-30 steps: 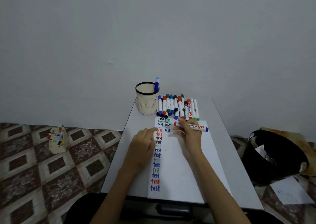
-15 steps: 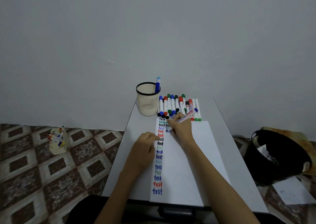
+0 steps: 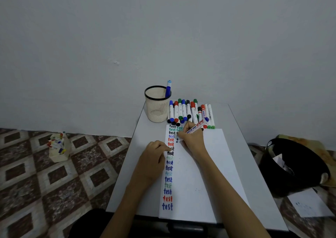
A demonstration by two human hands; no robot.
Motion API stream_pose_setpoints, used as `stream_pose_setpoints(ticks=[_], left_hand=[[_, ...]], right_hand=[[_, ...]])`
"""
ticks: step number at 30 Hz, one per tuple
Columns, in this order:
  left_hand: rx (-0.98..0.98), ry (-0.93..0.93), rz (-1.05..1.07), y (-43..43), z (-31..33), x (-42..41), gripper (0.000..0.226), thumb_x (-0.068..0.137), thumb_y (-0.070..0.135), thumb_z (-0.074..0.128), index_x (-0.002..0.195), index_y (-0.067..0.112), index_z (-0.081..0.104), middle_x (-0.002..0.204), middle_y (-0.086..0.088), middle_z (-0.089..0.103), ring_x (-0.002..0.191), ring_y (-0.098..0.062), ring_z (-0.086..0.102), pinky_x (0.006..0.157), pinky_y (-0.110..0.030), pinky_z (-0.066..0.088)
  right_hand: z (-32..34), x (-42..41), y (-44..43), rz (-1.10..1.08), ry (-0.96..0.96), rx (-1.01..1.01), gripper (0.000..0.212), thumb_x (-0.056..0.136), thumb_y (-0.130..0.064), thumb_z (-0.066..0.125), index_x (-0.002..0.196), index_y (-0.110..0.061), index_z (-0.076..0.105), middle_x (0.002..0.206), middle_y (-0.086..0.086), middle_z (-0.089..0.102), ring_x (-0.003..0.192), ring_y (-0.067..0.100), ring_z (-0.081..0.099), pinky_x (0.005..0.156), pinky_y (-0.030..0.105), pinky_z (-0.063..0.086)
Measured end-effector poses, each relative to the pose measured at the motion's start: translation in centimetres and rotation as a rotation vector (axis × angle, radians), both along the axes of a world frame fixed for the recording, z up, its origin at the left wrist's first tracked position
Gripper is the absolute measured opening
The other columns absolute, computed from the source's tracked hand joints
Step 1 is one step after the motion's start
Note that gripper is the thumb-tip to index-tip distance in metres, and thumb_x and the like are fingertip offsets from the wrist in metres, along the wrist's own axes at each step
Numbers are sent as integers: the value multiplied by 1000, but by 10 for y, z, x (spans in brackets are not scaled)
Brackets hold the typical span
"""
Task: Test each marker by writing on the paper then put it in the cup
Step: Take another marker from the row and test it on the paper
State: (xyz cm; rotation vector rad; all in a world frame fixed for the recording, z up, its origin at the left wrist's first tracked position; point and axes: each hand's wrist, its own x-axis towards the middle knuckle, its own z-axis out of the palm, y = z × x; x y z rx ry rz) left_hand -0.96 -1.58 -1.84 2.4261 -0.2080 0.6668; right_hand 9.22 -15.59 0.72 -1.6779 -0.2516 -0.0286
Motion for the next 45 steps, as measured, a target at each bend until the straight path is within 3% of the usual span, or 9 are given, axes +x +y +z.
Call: stream_pose_setpoints(ticks=[6,13,18,23,26,31,35,41,45], left_hand=[[2,6,3,0,-2,-1,20,86,9,50,95,12,67,101,-3,64,92,-14,58,80,-18,43],[9,4,1,1,-3,1,16,86,6,54,95,10,66,100,-4,64,91,-16,59,80,-20,45],[13,12,3,1,-3,1,15,86,8,54,95,10,66,100,-4,64,91,-16,59,79,-18,44],[13,20,-3,1,-2,1,18,86,10,50,93,10,66,98,-4,64,91,-16,59,79,-17,43],[-3,32,8,0,-1,-1,19,88,12,49,95,12,66,100,-2,63,93,-13,57,80,-10,38],[-5,40,-2,0,0,-1,26,88,19,43,95,11,66,100,-3,64,93,-14,57,80,-16,41],[-7,47,-3,0,1,-2,29,88,23,41,95,9,67,99,-4,64,91,-16,59,79,-17,41],[-4,57,-3,-1,3,-2,27,88,20,42,95,10,66,100,-4,64,92,-16,58,80,-18,42],[-3,59,-8,0,3,-3,30,88,23,41,95,9,66,101,-4,64,93,-15,58,80,-17,41]], right_hand=[[0,-2,4,4,-10,-30,21,80,12,60,73,-2,46,72,15,51,60,9,54,55,12,48],[-3,1,2,10,-47,-21,20,78,12,60,71,-2,47,69,15,50,64,19,50,59,19,49],[-1,-1,3,47,-17,-22,19,80,14,60,73,1,48,66,12,47,58,8,50,56,12,47],[0,-1,-2,28,-4,32,27,78,16,59,70,-4,44,65,12,44,56,11,50,55,17,48],[0,0,0,26,-20,3,27,79,16,57,71,-5,42,70,15,44,67,26,48,58,18,50],[-1,-2,0,-2,-39,-37,31,80,13,58,67,-9,40,70,17,47,69,29,49,59,25,49],[0,-2,0,9,-37,-73,28,78,13,60,68,-5,41,74,32,48,71,32,51,62,30,51],[5,-7,-2,-52,-10,17,35,82,17,55,69,-9,35,67,9,42,57,8,55,52,16,49],[5,-7,-1,-38,24,26,34,84,13,57,70,-9,36,71,12,45,66,18,60,58,26,56]])
